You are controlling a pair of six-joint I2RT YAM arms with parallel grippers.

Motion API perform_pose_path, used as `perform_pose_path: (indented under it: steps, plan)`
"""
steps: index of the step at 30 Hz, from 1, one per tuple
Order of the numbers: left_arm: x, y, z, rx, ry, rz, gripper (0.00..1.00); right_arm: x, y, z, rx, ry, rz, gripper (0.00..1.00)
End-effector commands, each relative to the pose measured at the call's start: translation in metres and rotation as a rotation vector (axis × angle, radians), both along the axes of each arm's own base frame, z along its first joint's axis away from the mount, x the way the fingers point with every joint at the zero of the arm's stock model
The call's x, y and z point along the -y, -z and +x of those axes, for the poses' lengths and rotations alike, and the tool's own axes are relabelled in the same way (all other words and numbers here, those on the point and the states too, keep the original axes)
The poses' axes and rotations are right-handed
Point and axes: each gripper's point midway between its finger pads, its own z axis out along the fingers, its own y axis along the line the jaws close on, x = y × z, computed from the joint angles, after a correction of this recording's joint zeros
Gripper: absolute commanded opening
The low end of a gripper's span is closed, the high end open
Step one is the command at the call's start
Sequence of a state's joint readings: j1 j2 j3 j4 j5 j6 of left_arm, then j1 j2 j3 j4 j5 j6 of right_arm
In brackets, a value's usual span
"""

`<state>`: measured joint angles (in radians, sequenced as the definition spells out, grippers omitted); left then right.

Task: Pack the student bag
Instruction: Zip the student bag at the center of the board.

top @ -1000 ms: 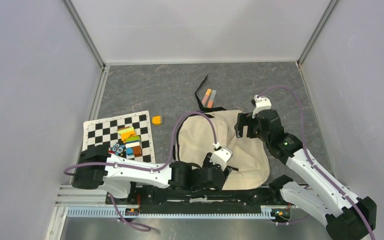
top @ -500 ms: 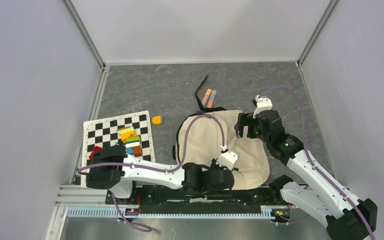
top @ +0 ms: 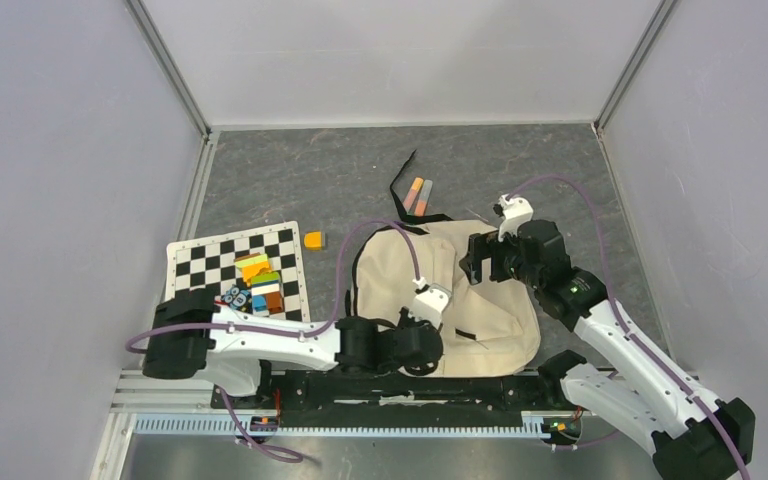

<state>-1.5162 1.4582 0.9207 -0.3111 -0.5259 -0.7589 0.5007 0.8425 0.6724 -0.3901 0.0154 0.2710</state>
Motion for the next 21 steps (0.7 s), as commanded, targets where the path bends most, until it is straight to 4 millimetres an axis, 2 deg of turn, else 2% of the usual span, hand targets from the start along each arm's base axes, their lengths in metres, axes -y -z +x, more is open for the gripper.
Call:
perform_pose_path:
  steps: [1,7,12,17,19,21]
  plan:
    - [-0.008,-0.016,0.009,-0.017,-0.051,-0.099,0.02,-0.034,-0.014,-0.014,-0.013,-0.172,0.124,0.98]
    - [-0.008,-0.019,0.009,-0.069,-0.059,-0.211,0.02,-0.06,-0.004,-0.041,-0.096,-0.233,0.218,0.92]
    - [-0.008,-0.019,0.011,-0.078,-0.069,-0.223,0.02,-0.072,0.02,-0.059,-0.161,-0.226,0.165,0.85]
    - [-0.009,-0.02,0.012,-0.075,-0.069,-0.227,0.02,-0.082,0.036,-0.064,-0.175,-0.218,0.107,0.76]
    - [-0.011,-0.019,0.014,-0.074,-0.074,-0.22,0.02,-0.083,0.037,-0.061,-0.168,-0.21,0.096,0.65]
    - [-0.015,-0.019,0.016,-0.074,-0.085,-0.212,0.02,-0.082,0.04,-0.058,-0.157,-0.192,0.078,0.46]
